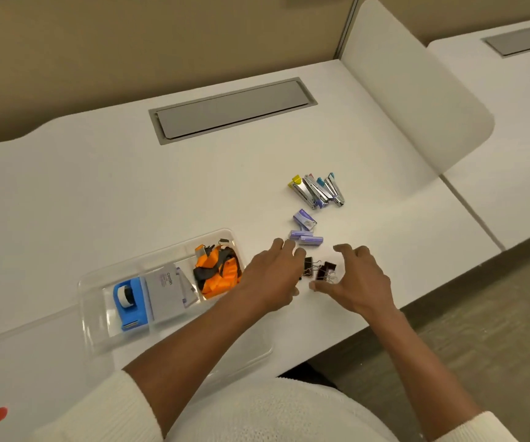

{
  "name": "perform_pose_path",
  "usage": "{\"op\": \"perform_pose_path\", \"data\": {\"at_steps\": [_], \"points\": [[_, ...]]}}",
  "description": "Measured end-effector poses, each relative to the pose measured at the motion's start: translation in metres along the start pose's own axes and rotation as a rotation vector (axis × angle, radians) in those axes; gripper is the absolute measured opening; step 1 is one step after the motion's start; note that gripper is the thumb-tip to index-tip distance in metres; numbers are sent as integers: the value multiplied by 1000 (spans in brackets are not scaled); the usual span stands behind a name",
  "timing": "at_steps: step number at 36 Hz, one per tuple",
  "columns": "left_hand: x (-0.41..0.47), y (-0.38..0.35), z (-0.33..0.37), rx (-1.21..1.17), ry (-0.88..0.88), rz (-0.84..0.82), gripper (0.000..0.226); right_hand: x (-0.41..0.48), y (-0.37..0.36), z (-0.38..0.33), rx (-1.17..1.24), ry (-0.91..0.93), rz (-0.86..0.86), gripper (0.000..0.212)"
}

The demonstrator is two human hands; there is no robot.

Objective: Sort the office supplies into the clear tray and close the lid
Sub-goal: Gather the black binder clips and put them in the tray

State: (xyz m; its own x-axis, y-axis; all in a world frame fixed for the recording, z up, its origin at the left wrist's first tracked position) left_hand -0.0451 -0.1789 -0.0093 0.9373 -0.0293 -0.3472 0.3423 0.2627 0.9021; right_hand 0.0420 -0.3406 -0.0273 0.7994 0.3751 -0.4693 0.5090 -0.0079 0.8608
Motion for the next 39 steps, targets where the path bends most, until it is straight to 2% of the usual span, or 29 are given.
{"op": "perform_pose_path", "data": {"at_steps": [3,7,10,15,17,21,34,39], "points": [[23,-14,11,11,17,-71,72,6,-13,12,19,14,-47,107],[44,-26,18,26,32,-103,81,14,-26,19,37,72,-27,107],[55,-30,17,3,50,-71,72,19,-31,20,57,121,1,99],[61,-35,10,-78,64,-68,58,28,-35,20,109,189,23,65],[60,-37,9,-83,69,-47,52,30,-35,20,115,216,19,57],[60,-35,9,-66,79,11,32,34,-35,20,122,238,16,55],[64,-31,10,-222,99,12,35,35,-35,11,33,244,53,55],[63,-29,13,-236,86,25,25,35,-36,9,42,259,42,46]]}}
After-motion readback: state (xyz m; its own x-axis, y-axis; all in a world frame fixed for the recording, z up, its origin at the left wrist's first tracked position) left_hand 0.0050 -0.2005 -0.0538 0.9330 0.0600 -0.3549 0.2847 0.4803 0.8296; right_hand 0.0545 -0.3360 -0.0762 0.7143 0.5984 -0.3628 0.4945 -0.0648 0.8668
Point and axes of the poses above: each hand's wrist, its own x-axis towards the middle knuckle, its own y-axis out of the back of the hand, z = x × y, the point moved 3 cm from there along x, towards the middle knuckle, and after that the axes turned 8 degrees about -z, right-handed, at the moved point
